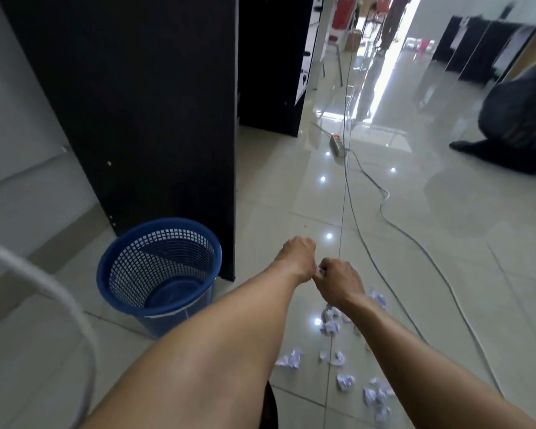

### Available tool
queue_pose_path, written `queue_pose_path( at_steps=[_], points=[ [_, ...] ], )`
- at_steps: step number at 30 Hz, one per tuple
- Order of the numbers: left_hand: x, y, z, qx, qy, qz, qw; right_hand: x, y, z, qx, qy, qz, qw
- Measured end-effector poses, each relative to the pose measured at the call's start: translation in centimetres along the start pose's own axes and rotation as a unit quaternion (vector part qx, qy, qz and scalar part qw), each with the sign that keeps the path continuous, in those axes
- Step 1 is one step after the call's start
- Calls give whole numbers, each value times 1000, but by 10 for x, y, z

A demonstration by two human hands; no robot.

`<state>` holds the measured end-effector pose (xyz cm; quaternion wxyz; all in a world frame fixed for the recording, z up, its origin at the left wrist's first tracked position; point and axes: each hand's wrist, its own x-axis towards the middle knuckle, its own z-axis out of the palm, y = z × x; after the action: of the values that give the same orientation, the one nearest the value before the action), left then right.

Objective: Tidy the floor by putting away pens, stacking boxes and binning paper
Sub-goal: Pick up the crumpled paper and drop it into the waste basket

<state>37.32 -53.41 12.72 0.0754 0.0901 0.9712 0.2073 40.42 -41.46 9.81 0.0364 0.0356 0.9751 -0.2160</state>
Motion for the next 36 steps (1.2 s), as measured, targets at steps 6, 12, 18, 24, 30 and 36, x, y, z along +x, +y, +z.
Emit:
queue_pose_path(
  at_steps=[6,12,18,24,30,36],
  points=[
    [-9,-44,-33,14,9,9,1000,5,-5,-11,34,21,-23,999],
    [-31,-84,-57,39,52,5,998,4,-43,10,123,38,-95,987],
    [-67,-143,-80,30,125,-42,991,-4,-96,42,204,36,-144,968],
    [-88,-225,-88,-133,144,-183,963,3,-182,59,284,-12,-180,942],
    [-106,-271,-95,-138,165,-239,947,21,-231,78,291,-92,-183,934],
    [-105,-267,-87,-50,244,-166,954,27,-227,88,309,-108,-190,926]
  ],
)
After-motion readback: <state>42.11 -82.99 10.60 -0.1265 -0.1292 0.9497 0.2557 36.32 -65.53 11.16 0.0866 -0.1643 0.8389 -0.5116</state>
